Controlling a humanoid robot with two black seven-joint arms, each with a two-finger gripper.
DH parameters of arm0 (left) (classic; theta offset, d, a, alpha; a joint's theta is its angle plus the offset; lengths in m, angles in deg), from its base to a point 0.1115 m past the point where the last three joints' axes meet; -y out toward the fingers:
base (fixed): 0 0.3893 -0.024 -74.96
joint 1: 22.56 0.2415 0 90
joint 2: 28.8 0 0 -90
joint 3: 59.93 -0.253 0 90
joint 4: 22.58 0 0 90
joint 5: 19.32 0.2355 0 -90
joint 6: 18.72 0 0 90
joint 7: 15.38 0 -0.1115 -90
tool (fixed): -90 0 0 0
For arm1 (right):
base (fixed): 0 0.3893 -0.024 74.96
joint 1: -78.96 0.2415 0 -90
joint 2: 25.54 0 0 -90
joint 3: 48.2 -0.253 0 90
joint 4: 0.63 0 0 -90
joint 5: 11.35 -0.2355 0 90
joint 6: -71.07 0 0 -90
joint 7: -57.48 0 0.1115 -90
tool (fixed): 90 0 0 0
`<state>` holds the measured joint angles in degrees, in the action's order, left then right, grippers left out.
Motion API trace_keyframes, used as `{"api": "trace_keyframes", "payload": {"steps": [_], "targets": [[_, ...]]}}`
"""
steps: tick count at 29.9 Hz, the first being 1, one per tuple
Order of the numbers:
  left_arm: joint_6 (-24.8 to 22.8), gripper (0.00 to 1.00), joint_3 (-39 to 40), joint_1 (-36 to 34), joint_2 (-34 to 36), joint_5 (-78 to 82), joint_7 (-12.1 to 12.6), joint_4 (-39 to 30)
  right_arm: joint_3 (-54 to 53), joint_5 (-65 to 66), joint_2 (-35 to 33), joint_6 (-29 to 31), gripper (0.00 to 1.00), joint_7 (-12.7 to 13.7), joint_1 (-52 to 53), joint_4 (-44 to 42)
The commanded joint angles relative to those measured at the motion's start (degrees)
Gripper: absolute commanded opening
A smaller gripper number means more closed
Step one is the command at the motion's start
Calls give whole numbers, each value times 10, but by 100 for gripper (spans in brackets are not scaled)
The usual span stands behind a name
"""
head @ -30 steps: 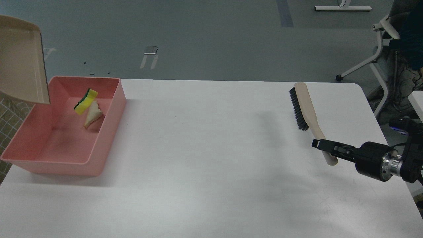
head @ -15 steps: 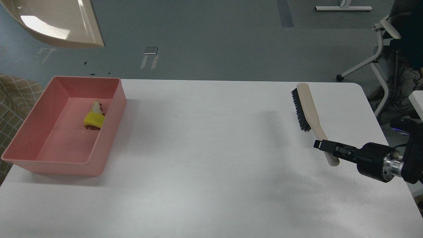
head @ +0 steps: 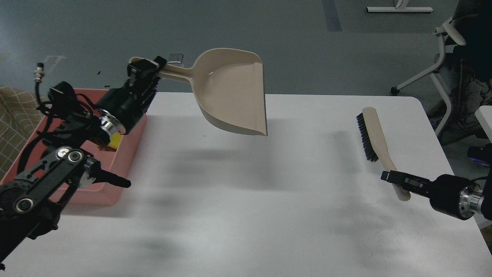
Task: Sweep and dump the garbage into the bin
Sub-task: 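Lower the dustpan back onto the table with the left gripper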
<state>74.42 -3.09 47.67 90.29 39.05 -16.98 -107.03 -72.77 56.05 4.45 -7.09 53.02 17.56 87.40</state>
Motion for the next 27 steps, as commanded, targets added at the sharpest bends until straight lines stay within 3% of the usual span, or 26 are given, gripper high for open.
{"api": "trace_keyframes", "payload": {"steps": [1,11,27], "targets": [[10,0,-34,-7,-55,15,2,37,0,1,-3,0,0,-4,-8,-7],[47,0,-54,-6,-145,34,-8,160,1,0,-2,0,0,-13,-17,-8],[57,0,-85,2,-171,34,-20,177,1,-2,1,0,0,-13,-25,-8]]}}
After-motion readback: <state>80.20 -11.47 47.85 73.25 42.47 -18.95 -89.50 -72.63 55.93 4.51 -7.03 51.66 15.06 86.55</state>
